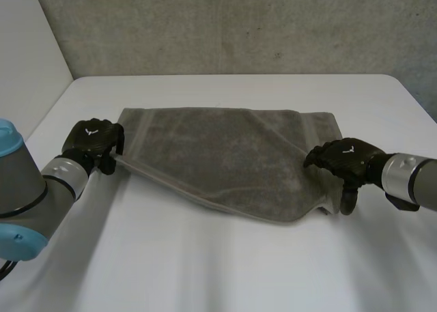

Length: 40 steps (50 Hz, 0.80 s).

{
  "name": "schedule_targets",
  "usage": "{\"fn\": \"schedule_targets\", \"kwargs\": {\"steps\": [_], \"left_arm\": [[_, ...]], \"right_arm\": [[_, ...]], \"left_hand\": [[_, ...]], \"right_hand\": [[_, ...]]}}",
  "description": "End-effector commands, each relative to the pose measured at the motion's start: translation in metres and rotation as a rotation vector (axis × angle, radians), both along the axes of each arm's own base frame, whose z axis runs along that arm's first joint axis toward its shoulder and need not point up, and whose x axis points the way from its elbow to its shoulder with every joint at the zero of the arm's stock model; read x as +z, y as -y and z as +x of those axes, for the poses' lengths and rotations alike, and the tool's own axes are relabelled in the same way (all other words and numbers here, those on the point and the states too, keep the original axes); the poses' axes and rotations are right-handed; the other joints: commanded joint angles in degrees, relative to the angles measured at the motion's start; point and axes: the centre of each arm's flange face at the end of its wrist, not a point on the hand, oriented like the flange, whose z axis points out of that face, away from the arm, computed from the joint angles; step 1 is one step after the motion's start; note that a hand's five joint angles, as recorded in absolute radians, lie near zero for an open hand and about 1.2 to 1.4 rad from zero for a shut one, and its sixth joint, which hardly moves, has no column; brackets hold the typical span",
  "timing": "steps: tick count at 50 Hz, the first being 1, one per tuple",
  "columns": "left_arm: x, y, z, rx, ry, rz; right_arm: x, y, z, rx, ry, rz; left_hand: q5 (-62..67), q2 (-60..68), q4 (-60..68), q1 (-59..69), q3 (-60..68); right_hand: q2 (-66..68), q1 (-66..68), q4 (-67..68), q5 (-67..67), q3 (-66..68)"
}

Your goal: Fold the towel.

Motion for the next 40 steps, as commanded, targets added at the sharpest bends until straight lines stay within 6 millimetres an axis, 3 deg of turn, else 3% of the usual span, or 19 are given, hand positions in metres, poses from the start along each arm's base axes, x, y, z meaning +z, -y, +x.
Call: {"fn": "schedule_targets", "kwargs": {"steps": [1, 5, 9, 29, 35, 40], "left_arm": [[0.001, 0.004, 0.001, 0.005, 0.001, -0.005], [-0.001, 0.003, 0.001, 0.005, 0.001, 0.002], [-0.001, 0.002, 0.001, 0.005, 0.002, 0.005], [-0.001, 0.001, 0.001, 0.006, -0.001, 0.009], [0.0, 0.001, 0.001, 0.006, -0.001, 0.007], [-0.001, 0.0, 0.001, 0.006, 0.0, 0.01]], "right_arm": [[-0.005, -0.029, 0.003, -0.009, 0.055, -0.064], [-0.011, -0.044, 0.01, 0.006, 0.077, -0.082], [-0.016, -0.044, 0.012, 0.007, 0.077, -0.104], [-0.057, -0.007, 0.021, -0.112, 0.007, -0.209], [-0.055, 0.0, 0.021, -0.14, 0.006, -0.265], [-0.04, 0.005, 0.015, -0.173, 0.006, -0.312]], "left_hand": [[-17.1, -7.2, -7.2, -4.7, -8.8], [-17.1, -7.2, -7.2, -4.7, -8.8], [-17.1, -7.2, -7.2, -4.7, -8.8], [-17.1, -7.2, -7.2, -4.7, -8.8], [-17.1, -7.2, -7.2, -4.7, -8.8], [-17.1, -7.2, -7.2, -4.7, -8.8]], "right_hand": [[-4.0, -3.9, -4.7, -3.8, -3.8], [-4.0, -3.9, -4.7, -3.8, -3.8], [-4.0, -3.9, -4.7, -3.8, -3.8], [-4.0, -3.9, -4.7, -3.8, -3.8], [-4.0, -3.9, -4.7, -3.8, -3.8], [0.6, 0.7, -0.1, 0.8, 0.8]]}}
